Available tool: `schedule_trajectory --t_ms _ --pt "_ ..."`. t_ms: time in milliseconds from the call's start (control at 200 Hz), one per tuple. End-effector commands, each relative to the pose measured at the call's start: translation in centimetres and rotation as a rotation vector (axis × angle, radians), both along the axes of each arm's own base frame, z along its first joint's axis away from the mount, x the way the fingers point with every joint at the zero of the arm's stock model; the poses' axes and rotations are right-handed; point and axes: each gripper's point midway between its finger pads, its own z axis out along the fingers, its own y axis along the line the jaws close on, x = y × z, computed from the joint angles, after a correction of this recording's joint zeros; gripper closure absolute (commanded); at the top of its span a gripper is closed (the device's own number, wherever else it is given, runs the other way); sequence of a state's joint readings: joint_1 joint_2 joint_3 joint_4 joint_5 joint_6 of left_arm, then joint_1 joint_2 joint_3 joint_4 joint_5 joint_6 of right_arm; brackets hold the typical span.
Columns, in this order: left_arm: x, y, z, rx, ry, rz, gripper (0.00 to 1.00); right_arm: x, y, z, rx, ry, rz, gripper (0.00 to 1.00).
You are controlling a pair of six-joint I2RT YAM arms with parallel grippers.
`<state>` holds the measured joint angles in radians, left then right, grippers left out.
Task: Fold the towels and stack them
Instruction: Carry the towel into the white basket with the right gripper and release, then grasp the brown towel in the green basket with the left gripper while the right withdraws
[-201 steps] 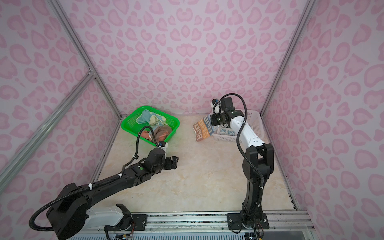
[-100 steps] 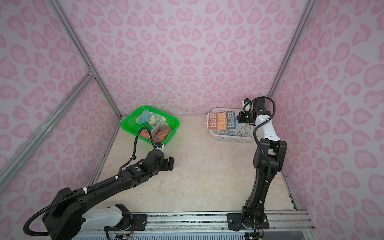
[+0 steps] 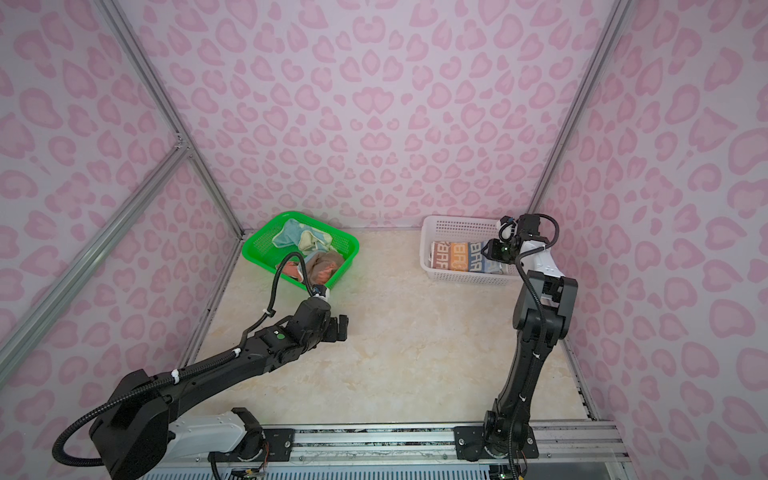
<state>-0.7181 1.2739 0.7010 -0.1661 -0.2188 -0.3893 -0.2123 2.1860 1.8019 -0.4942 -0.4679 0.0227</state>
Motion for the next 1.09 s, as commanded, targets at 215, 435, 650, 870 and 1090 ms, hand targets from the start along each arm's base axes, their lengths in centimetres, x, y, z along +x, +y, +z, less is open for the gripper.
schedule_trajectory --t_ms 215,435,650,870,1090 --pt "0.5 0.1 0.4 0.011 -0.029 0.003 0.02 0.0 -2.1 4.5 -0.202 -0.119 -0.135 0.02" --pt "0.9 0.8 0.3 0.032 -0.048 0.047 0.02 -1.1 0.8 8.0 -0.257 -0.187 -0.082 0.02" --pt "2.1 3.1 2.1 0.087 -0.119 0.159 0.02 -3.7 6.8 10.5 -0.279 -0.271 0.010 0.02" --pt "5.2 5.8 6.5 0.082 -0.178 0.257 0.02 -7.9 14.9 12.7 -0.314 -0.413 0.129 0.01" --pt "9.9 7.6 8.7 0.131 -0.146 0.337 0.02 -12.4 21.9 12.2 -0.305 -0.484 0.264 0.01"
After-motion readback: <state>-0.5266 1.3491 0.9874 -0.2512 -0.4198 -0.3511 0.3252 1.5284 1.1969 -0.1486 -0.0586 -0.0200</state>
